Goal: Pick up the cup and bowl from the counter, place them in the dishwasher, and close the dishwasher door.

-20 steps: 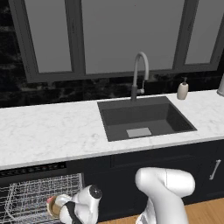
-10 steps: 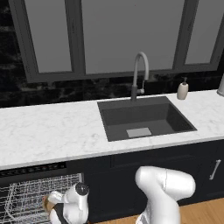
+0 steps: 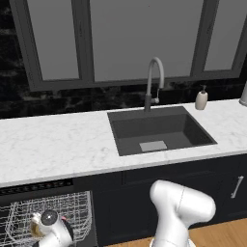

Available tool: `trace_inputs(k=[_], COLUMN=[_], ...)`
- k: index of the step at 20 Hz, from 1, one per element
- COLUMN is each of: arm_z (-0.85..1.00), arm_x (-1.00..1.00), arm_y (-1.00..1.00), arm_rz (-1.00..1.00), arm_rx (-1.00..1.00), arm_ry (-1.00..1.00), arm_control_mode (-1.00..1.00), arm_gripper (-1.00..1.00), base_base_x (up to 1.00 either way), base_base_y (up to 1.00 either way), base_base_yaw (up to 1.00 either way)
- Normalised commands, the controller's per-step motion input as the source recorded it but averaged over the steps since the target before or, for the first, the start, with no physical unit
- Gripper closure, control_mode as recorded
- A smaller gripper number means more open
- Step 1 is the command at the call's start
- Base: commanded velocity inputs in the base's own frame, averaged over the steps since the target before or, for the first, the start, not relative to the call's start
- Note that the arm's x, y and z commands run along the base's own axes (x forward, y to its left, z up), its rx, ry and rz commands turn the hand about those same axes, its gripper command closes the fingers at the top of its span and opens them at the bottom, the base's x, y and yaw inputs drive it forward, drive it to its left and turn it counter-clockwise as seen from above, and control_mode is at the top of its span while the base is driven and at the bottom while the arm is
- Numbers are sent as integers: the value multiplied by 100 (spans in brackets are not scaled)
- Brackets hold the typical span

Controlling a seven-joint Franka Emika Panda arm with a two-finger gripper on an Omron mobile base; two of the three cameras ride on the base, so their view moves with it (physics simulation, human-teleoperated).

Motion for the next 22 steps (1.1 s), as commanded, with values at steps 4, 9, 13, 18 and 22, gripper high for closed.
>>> trace_inputs(k=[4, 9, 13, 18, 22], arm_z=[-11, -33, -17, 0, -7], arm_x=[9, 0, -9, 0, 10], arm_y=[38, 13, 3, -1, -3], arm_rz=[-21, -14, -10, -6, -1], arm_rx=[-8, 0, 0, 0, 1], arm_ry=[-4, -10, -18, -17, 0], arm_control_mode=[-100, -100, -100, -100, -100], arm_gripper=[100, 100, 100, 100, 100], base_base_x=[0, 0, 0, 0, 0], base_base_y=[0, 0, 0, 0, 0], base_base_yaw=[0, 0, 0, 0, 0])
